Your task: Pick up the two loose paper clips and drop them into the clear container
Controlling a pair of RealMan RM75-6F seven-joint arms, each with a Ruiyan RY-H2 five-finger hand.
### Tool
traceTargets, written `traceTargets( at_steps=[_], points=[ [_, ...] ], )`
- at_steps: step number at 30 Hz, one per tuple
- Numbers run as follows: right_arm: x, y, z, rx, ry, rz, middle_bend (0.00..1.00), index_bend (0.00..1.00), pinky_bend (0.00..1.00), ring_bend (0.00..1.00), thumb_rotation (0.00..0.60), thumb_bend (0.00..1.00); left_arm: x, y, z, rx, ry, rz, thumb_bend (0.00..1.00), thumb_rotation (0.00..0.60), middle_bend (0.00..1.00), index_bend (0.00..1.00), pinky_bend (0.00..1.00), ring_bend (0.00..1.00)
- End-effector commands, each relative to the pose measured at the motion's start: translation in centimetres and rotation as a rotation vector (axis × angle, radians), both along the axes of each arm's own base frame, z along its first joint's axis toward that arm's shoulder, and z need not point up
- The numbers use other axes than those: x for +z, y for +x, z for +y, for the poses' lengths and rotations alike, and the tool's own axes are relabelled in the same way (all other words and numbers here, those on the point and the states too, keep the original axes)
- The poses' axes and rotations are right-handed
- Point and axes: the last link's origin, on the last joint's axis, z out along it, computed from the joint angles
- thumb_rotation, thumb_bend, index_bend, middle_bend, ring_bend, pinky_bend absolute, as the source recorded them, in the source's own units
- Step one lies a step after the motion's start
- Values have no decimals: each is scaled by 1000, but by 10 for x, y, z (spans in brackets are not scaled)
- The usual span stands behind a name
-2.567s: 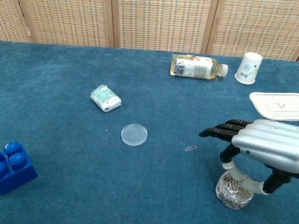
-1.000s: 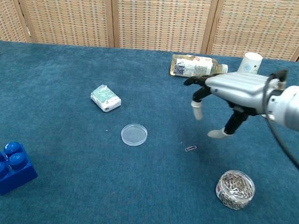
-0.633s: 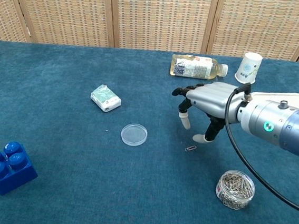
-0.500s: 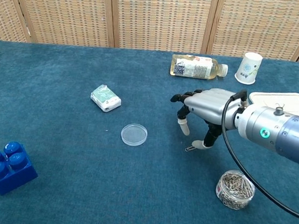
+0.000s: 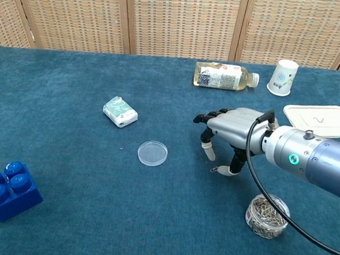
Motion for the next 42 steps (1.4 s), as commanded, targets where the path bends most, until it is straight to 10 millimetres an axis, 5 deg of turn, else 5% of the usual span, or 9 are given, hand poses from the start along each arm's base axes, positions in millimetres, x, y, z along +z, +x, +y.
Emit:
traceTargets(
  at_steps=[1,36,42],
  points=[
    [-1,0,0,-3,1,1,27,518,0,0,600,305,0,0,0,0,1,0,40,600,0,0,0,0],
    [-15,-7,0,-9,17,30,27,535,0,0,600,328,-1,-1,1,5,-1,0,40,600,0,0,0,0],
    [-18,-7,1,-6,22,34,29,544,0,0,600,416,0,-1,1,5,-1,-2,40,600,0,0,0,0]
  ],
)
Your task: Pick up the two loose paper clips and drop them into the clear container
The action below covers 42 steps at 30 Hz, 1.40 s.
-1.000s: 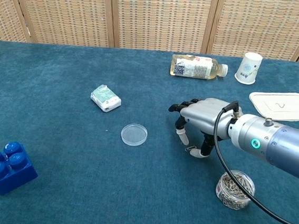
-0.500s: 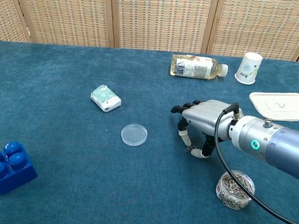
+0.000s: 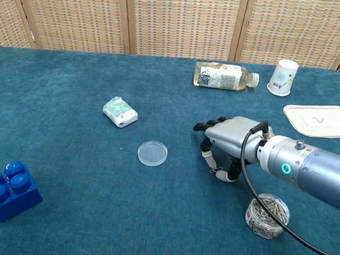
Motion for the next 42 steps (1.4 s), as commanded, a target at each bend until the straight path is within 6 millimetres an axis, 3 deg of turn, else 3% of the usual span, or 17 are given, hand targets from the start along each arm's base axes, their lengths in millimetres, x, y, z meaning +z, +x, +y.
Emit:
traceTargets(
  at_steps=[1,7,17,34,42],
  points=[
    [-1,0,0,1,1,1,31,547,0,0,600,439,0,0,0,0,0,0,40,600,0,0,0,0],
    [-1,0,-1,0,-4,-1,37,572,0,0,600,547,0,0,0,0,0,-3,40,600,0,0,0,0],
    [-1,2,-2,-3,-12,-19,56,612,0,0,600,614,1,0,0,-1,0,-4,40,600,0,0,0,0],
    [8,1,-3,9,-30,-36,70,629,0,0,600,657,0,0,0,0,-2,-1,40,600,0,0,0,0],
    [29,2,4,51,-43,-45,73,629,0,0,600,657,0,1,-1,-6,-6,-3,40,600,0,0,0,0]
  ],
)
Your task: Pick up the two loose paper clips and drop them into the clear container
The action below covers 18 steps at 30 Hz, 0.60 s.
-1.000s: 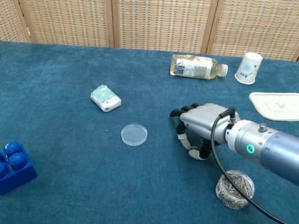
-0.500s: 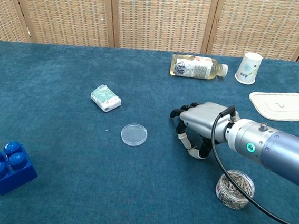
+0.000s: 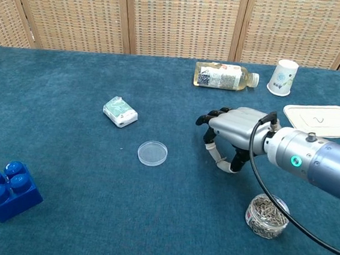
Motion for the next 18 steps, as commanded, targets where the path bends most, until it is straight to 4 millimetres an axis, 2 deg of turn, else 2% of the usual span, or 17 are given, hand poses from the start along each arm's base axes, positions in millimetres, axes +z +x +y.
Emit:
traceTargets(
  at_steps=[1,10,15,18],
  points=[
    [13,-1,6,29,-5,-3,75,629,0,0,600,657,0,0,0,-1,-2,-1,40,600,0,0,0,0],
    [52,-16,38,128,17,23,81,630,0,0,600,657,-1,2,-2,-12,-6,-1,40,600,0,0,0,0],
    [67,-24,51,142,24,13,82,630,0,0,600,657,-1,3,-2,-16,-9,-1,40,600,0,0,0,0],
    [80,-37,66,144,38,14,83,630,0,0,600,658,-2,4,-4,-20,-10,0,40,600,0,0,0,0]
  ],
)
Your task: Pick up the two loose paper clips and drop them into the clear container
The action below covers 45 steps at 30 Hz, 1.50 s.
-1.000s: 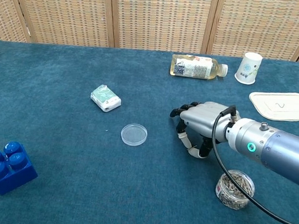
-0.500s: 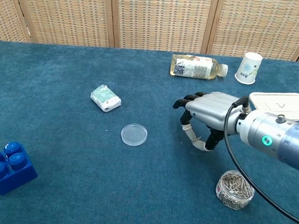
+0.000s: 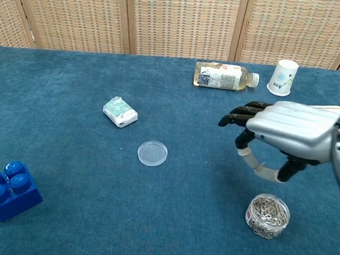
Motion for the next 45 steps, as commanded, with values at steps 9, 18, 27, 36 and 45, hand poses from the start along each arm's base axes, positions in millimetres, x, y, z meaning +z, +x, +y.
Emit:
traceTargets(
  at_steps=[9,18,27,36,45],
  points=[
    [9,-32,33,0,59,26,95,632,0,0,600,657,-2,1,-1,-3,-5,5,40,600,0,0,0,0],
    [-3,-30,34,4,78,30,95,632,0,0,600,657,-1,-1,1,2,-5,3,40,600,0,0,0,0],
    [-10,-30,37,3,92,42,95,632,0,0,600,657,-1,-1,0,3,-4,2,40,600,0,0,0,0],
    [-10,-35,36,-11,96,53,95,629,0,0,600,638,-1,-1,1,3,-4,3,40,600,0,0,0,0],
    [-5,-37,34,-17,84,54,95,456,0,0,600,319,-2,-1,1,4,-6,4,41,600,0,0,0,0]
  ],
)
